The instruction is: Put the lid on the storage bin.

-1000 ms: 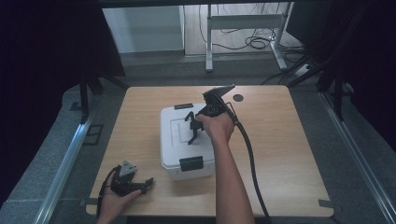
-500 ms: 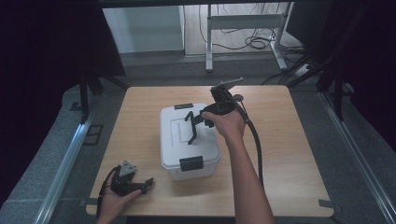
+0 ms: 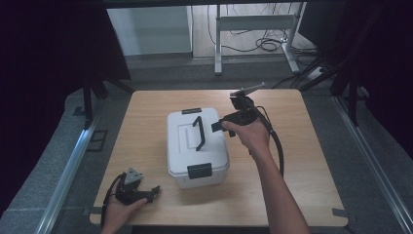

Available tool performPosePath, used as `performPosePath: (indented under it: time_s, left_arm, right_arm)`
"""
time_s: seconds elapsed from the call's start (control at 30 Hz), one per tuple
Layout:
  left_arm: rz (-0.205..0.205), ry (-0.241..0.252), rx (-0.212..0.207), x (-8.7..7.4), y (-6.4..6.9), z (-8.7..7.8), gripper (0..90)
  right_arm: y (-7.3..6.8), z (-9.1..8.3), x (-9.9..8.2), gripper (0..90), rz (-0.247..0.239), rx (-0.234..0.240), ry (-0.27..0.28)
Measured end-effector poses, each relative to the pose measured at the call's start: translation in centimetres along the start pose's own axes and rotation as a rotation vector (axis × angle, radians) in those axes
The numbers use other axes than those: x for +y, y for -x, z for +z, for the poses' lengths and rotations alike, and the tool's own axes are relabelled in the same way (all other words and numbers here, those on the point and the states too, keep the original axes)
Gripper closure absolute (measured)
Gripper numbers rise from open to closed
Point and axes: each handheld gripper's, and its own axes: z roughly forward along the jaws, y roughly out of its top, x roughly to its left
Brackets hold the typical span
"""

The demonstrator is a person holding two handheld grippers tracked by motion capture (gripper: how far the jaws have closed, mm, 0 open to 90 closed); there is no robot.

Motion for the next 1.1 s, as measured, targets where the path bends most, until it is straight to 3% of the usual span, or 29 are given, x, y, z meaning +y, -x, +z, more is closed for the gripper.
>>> performPosePath:
  time_s: [0.1, 0.3, 0.53, 0.57, 0.63, 0.67, 0.9, 1.03, 1.1]
  left_arm:
    - [0.0, 0.0, 0.0, 0.0, 0.0, 0.0, 12.2]
    - [-0.002, 0.0, 0.003, 0.0, 0.0, 0.0, 12.2]
    - [-0.003, 0.004, 0.004, 0.0, 0.1, 0.0, 12.2]
    - [-0.003, 0.004, 0.004, 0.0, 0.1, 0.0, 12.2]
    - [-0.006, 0.004, 0.004, 0.0, 0.1, 0.0, 12.2]
    - [-0.003, 0.001, 0.003, 0.0, 0.1, 0.0, 12.2]
    - [-0.004, 0.002, 0.003, 0.0, 0.1, 0.0, 12.3]
    - [-0.004, 0.001, 0.003, 0.0, 0.1, 0.0, 12.2]
    - [-0.003, 0.0, 0.004, 0.0, 0.1, 0.0, 12.2]
  right_arm:
    - [1.2, -0.5, -0.9, 52.4, -0.013, 0.019, 0.008]
    - [3.1, -1.0, -1.9, 52.4, 0.004, 0.008, 0.012]
    - [6.5, -1.6, -3.6, 52.3, 0.061, 0.034, 0.034]
    - [7.6, -1.6, -4.3, 52.3, 0.078, 0.043, 0.042]
    - [8.0, -1.5, -4.6, 52.3, 0.086, 0.044, 0.043]
    - [9.1, -1.5, -5.3, 52.3, 0.109, 0.049, 0.042]
    - [11.1, -1.4, -7.3, 52.1, 0.126, 0.046, 0.057]
    - [12.1, -0.9, -8.9, 51.9, 0.114, 0.015, 0.044]
    - [12.7, -0.6, -9.8, 51.7, 0.122, 0.03, 0.045]
